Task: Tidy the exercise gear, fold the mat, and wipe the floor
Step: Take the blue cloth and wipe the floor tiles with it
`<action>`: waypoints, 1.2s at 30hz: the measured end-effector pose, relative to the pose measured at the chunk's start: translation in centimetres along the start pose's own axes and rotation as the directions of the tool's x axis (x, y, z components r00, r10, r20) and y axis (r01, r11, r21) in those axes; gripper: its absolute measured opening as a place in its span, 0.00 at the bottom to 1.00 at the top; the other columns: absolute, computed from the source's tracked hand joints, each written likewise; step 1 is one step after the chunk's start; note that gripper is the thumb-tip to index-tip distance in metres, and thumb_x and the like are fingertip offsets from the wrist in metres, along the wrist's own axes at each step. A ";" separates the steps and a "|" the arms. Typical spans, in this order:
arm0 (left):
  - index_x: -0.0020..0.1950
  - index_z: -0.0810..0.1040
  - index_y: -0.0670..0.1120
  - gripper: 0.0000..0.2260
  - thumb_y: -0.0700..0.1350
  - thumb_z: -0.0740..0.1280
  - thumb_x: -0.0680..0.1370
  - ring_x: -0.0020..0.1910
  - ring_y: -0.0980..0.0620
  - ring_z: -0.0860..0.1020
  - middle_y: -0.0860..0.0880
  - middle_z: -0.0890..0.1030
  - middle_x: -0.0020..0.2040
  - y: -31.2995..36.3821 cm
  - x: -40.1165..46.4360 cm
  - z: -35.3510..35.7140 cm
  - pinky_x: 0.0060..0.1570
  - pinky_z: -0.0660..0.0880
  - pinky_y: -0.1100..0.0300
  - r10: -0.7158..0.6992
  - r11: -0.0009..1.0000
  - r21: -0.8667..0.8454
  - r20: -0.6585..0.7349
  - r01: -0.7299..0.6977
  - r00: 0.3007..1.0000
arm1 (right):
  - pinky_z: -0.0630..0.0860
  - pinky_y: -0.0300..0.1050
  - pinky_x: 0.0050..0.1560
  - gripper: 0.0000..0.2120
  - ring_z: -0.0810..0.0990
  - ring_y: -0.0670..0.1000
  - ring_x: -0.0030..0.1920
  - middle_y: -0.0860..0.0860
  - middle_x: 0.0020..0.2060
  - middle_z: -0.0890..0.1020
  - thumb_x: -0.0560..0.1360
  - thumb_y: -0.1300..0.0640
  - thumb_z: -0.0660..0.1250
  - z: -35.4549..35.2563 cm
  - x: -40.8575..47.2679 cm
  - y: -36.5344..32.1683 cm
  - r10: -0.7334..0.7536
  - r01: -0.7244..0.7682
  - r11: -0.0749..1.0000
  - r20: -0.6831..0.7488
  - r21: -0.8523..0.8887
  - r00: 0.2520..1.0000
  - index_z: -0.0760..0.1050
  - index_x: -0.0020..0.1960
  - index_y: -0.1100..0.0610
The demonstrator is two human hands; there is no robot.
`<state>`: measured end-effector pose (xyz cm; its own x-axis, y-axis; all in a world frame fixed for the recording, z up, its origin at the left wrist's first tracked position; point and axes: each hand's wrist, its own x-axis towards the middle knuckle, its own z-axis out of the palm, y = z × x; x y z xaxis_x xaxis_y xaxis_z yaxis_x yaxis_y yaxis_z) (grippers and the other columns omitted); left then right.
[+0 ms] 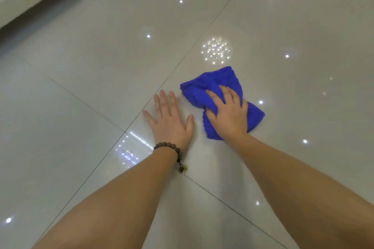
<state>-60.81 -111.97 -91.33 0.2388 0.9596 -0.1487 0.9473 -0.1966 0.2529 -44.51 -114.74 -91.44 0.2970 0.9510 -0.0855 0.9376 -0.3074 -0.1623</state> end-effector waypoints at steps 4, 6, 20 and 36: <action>0.78 0.37 0.42 0.39 0.67 0.40 0.76 0.77 0.44 0.36 0.41 0.40 0.79 -7.9 -6.4 -1.5 0.71 0.40 0.32 -0.250 0.966 0.059 -0.013 0.250 0.968 | 0.56 0.61 0.68 0.28 0.61 0.55 0.72 0.50 0.73 0.64 0.73 0.38 0.51 -1.0 -1.6 6.7 -0.070 0.070 0.998 -0.017 -0.003 0.997 0.65 0.71 0.42; 0.77 0.34 0.42 0.40 0.69 0.36 0.75 0.76 0.43 0.34 0.40 0.39 0.78 -10.5 -9.4 -1.3 0.70 0.41 0.31 -0.296 0.951 0.113 0.085 0.286 0.951 | 0.55 0.62 0.69 0.26 0.59 0.55 0.73 0.51 0.73 0.63 0.75 0.39 0.55 -1.1 -1.8 7.9 0.242 -0.239 0.970 -0.099 0.040 0.965 0.64 0.72 0.44; 0.77 0.53 0.38 0.41 0.66 0.50 0.74 0.78 0.39 0.46 0.37 0.53 0.78 -11.1 -9.6 -0.6 0.69 0.45 0.29 -0.274 0.951 0.179 0.112 0.252 0.955 | 0.57 0.62 0.68 0.28 0.61 0.54 0.73 0.49 0.74 0.64 0.73 0.40 0.55 1.8 0.9 -11.3 -0.612 0.610 0.791 0.086 0.049 0.786 0.63 0.72 0.42; 0.77 0.55 0.40 0.40 0.66 0.51 0.74 0.77 0.39 0.49 0.39 0.56 0.77 -10.8 -9.7 -0.5 0.70 0.42 0.30 -0.259 0.956 0.157 0.055 0.248 0.964 | 0.55 0.62 0.69 0.29 0.58 0.53 0.74 0.50 0.74 0.62 0.73 0.40 0.58 3.0 -3.5 -15.5 -0.665 0.668 0.744 0.129 0.026 0.735 0.61 0.74 0.44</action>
<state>-73.51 -119.04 -92.11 -0.0032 0.9652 -0.2613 0.9983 0.0182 0.0550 -60.67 -113.44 -91.60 -0.4287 0.8998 -0.0812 0.8910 0.4061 -0.2032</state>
